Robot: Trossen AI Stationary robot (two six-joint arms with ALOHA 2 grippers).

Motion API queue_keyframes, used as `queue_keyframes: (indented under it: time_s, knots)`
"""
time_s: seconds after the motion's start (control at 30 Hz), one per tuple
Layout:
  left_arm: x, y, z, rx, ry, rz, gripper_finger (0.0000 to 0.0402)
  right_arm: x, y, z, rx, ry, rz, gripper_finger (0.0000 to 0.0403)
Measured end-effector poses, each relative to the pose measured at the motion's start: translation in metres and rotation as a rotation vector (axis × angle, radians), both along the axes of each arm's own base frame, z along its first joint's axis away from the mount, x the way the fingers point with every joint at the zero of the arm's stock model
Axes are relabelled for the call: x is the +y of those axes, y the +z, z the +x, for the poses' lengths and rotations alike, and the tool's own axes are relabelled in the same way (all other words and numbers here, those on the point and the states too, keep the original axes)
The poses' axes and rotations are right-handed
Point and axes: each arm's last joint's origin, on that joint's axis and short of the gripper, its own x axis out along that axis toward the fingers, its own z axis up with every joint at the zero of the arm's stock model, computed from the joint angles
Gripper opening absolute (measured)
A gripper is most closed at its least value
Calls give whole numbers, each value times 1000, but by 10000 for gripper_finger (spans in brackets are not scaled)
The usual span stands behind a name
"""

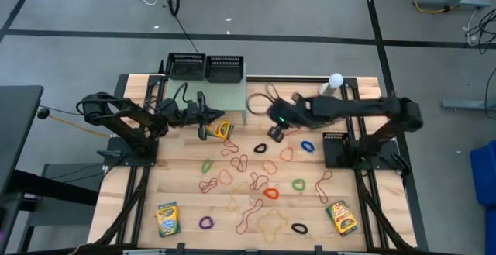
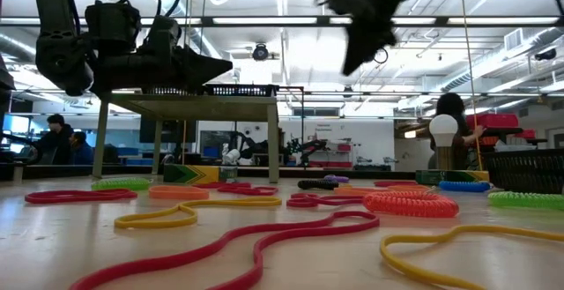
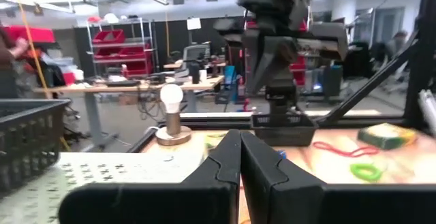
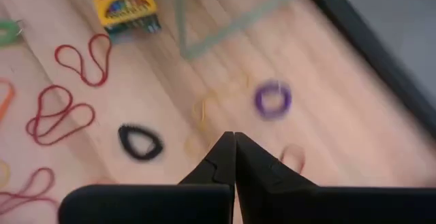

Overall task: Pick & Place Office Desk Supplies
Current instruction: Put the black bin on the shelf

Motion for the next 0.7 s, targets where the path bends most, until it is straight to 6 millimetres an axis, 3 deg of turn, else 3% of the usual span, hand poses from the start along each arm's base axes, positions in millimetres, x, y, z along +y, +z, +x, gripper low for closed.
queue_keyframes:
  time_s: [0.17, 0.3, 0.7]
  knots:
    - [1, 2, 3, -7, -12, -24, 8, 29, -16, -37, -30, -226, 99, 5]
    - [1, 3, 3, -8, -16, -23, 8, 47, -30, -52, 32, -365, 156, 14]
    - [0, 3, 4, -7, -70, -20, 8, 90, -40, -69, 90, -615, 326, 20]
